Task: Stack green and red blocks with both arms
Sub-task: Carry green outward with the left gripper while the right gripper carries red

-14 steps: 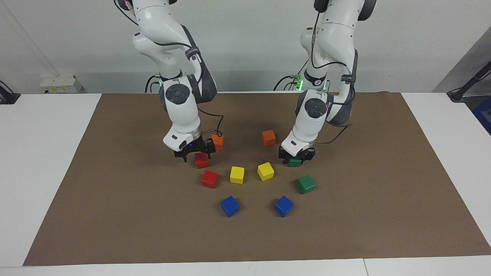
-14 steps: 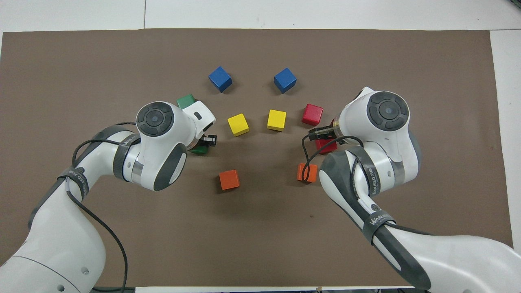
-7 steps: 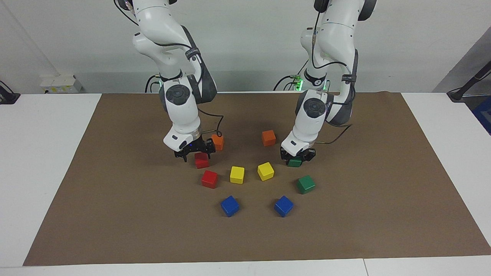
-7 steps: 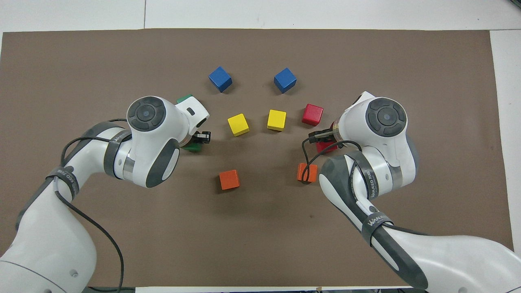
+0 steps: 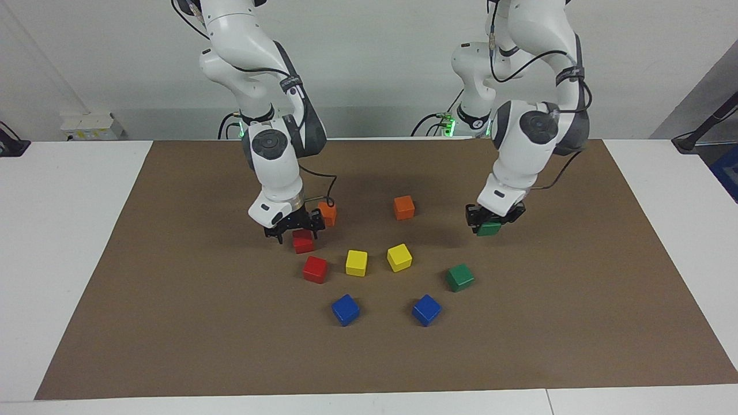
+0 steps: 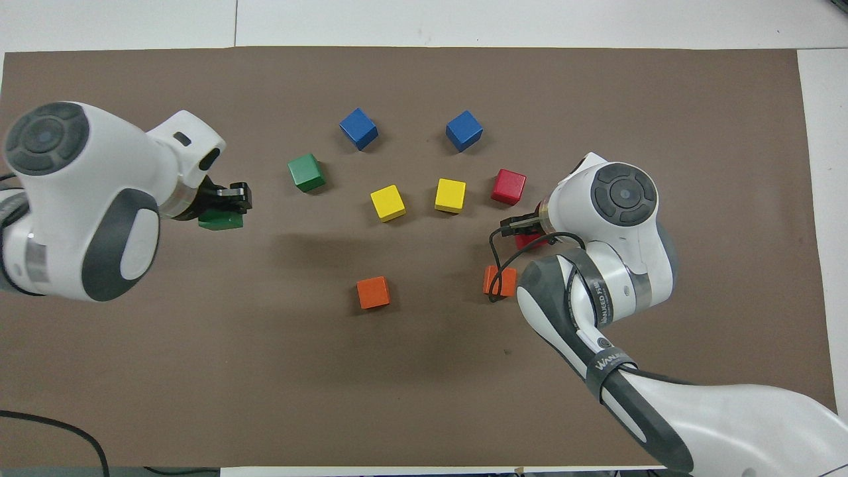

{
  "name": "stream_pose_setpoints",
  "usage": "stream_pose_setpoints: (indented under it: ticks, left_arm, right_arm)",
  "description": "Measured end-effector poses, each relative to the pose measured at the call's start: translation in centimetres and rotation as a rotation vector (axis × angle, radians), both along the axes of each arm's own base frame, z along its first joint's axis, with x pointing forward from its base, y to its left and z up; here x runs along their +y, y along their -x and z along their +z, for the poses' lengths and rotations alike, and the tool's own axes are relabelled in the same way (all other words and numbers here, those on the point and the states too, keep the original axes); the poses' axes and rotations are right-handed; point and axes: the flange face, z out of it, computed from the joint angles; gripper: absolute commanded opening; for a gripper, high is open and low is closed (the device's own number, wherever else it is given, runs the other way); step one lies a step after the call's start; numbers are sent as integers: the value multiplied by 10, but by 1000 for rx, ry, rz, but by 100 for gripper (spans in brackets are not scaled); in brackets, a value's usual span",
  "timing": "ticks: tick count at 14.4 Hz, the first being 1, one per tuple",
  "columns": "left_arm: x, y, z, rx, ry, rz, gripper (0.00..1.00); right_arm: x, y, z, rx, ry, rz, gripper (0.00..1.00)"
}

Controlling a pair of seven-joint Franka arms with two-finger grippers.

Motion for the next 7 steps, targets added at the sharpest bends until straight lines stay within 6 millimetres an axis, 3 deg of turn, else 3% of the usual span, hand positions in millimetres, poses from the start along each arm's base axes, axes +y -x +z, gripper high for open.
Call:
stream_pose_setpoints:
  ticks: [3,7]
  left_arm:
    - [76,4,25,19,8,-31,0]
    - [168,11,29,31,12,-64,0]
  right_arm:
    - [-1,2,-2,5,2,0,100]
    - [-2,5,-7,15,5,-3,100]
